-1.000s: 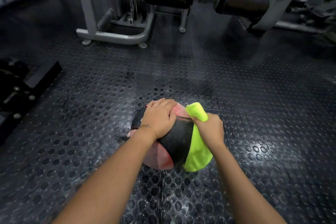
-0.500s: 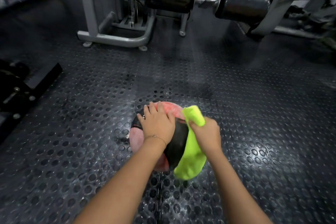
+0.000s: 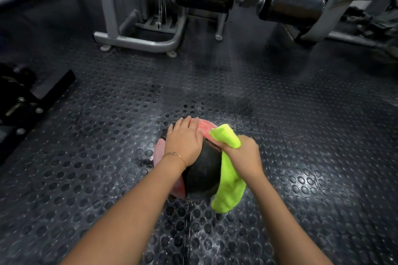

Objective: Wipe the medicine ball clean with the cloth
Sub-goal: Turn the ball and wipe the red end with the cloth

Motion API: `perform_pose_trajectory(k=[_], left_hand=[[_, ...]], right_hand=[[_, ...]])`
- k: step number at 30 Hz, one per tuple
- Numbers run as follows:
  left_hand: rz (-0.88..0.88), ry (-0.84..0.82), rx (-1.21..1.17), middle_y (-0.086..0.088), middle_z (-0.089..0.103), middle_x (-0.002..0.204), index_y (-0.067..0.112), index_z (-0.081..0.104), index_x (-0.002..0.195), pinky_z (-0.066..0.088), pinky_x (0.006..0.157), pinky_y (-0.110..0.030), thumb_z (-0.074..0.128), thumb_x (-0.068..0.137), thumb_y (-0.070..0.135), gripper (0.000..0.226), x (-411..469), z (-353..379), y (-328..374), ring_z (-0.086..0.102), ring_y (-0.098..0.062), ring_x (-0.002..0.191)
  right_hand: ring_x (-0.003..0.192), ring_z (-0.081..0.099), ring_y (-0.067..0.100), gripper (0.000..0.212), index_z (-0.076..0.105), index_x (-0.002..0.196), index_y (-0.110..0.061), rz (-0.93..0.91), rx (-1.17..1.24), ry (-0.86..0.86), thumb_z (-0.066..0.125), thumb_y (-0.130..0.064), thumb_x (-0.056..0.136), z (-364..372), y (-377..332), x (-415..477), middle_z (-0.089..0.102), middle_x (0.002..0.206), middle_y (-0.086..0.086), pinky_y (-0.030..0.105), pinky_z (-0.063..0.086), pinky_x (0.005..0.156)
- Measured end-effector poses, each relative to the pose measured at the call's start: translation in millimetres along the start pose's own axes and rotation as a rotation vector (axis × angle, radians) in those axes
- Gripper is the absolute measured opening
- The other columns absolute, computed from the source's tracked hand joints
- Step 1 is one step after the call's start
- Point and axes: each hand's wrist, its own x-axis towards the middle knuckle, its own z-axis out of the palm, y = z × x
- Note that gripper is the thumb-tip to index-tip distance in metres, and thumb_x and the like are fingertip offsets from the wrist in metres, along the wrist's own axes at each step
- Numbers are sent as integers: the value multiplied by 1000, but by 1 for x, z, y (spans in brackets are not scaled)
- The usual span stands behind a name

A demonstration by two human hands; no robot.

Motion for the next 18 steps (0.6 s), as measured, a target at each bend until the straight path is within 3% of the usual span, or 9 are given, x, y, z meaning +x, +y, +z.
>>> perform_pose_trajectory(k=[6, 10, 14, 18], left_hand=[[89, -33, 10, -1, 25, 155, 19, 27, 147, 12, 117, -37, 25, 101, 28, 47, -3, -3, -1, 19, -20, 143], [125, -53, 19, -1, 25, 155, 20, 26, 147, 13, 118, -36, 24, 101, 29, 47, 1, -6, -5, 18, -19, 144], [149, -45, 35, -2, 28, 154, 19, 29, 146, 14, 118, -35, 26, 100, 28, 46, -1, -4, -1, 21, -20, 142], [163, -22, 38, -1, 29, 153, 19, 31, 145, 14, 117, -33, 26, 100, 28, 46, 1, -4, 0, 22, -19, 142]], right_hand=[[69, 53, 29, 28, 49, 58, -15, 110, 22, 102, 65, -28, 77, -2, 6, 10, 54, 66, 6, 34, 38, 61], [64, 51, 24, 29, 47, 57, -18, 5, -16, 37, 64, -29, 77, 5, 0, -3, 53, 63, 2, 31, 35, 58], [72, 56, 31, 22, 57, 65, -13, 82, 2, 86, 63, -29, 78, -5, -2, 9, 59, 70, 8, 32, 38, 60], [66, 53, 25, 33, 45, 54, -21, -49, -56, 34, 64, -36, 77, 0, -8, -10, 55, 66, 2, 32, 37, 59]])
